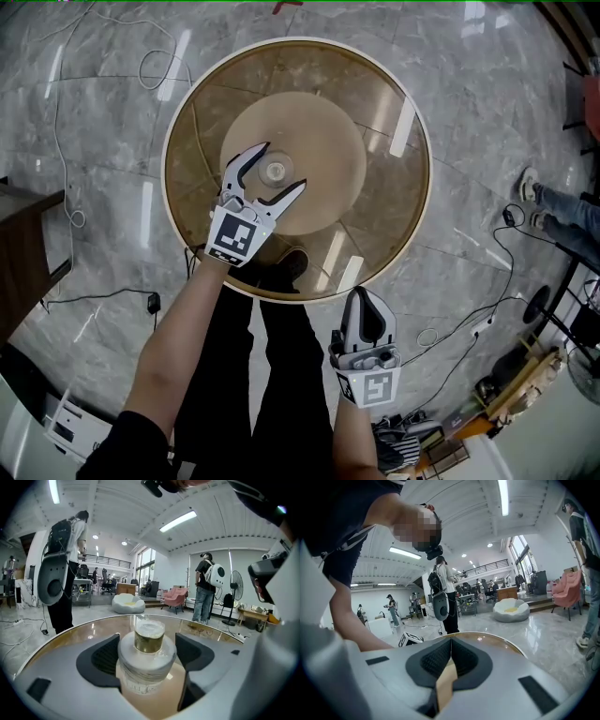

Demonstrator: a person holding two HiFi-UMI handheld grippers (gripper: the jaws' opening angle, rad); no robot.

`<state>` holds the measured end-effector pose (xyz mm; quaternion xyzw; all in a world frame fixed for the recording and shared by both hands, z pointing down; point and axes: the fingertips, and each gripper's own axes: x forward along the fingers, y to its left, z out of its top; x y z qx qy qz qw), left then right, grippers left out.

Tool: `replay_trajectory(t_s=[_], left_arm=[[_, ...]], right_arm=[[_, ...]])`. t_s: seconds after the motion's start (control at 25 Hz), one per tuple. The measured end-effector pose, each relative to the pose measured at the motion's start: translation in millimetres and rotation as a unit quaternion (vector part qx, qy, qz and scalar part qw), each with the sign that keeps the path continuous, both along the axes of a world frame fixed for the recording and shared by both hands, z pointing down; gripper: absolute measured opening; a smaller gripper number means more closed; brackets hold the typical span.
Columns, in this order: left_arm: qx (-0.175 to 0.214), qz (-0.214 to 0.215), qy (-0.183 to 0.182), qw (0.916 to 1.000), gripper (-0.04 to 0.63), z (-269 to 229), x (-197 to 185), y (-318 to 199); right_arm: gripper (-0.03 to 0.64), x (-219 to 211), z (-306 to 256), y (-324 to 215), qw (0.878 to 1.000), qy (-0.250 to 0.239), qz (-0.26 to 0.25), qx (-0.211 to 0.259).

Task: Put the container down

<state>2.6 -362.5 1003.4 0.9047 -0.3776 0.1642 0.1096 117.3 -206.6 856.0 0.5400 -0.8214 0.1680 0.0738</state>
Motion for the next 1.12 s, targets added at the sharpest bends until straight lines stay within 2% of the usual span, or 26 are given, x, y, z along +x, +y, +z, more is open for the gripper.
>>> replay_trajectory(t_s=[0.24, 0.52, 0.76, 0.88, 0.96, 1.12], left_arm=[[-0.009, 0.002, -0.005, 0.9999, 0.345, -33.5, -8.8, 12.8], [-0.012, -0.026, 0.0, 0.9996, 0.345, -105.2, -29.4, 29.8], [0.021, -0.042, 0.005, 0.9989, 0.345, -189.7, -44.1, 42.6], [0.072, -0.019, 0.001, 0.9972, 0.345, -254.0, -42.8, 48.8], [0.084, -0.003, -0.001, 0.9964, 0.345, -293.5, -39.5, 56.8], [0.095, -0.007, 0.03, 0.995, 0.345, -364.4, -39.1, 67.8]], right_arm=[[0.029, -2.5, -34.1, -9.2, 1.0, 0.006, -0.011, 0.003], [0.029, -9.6, -97.3, -22.3, 1.0, 0.002, -0.014, 0.017], [0.029, -10.6, -153.7, -25.6, 0.999, 0.014, -0.022, 0.027], [0.029, -13.8, -187.5, -25.3, 0.999, 0.025, -0.031, 0.03], [0.029, -15.4, -212.3, -25.7, 0.998, 0.028, -0.04, 0.035], [0.029, -15.3, -259.0, -27.6, 0.997, 0.032, -0.046, 0.048]])
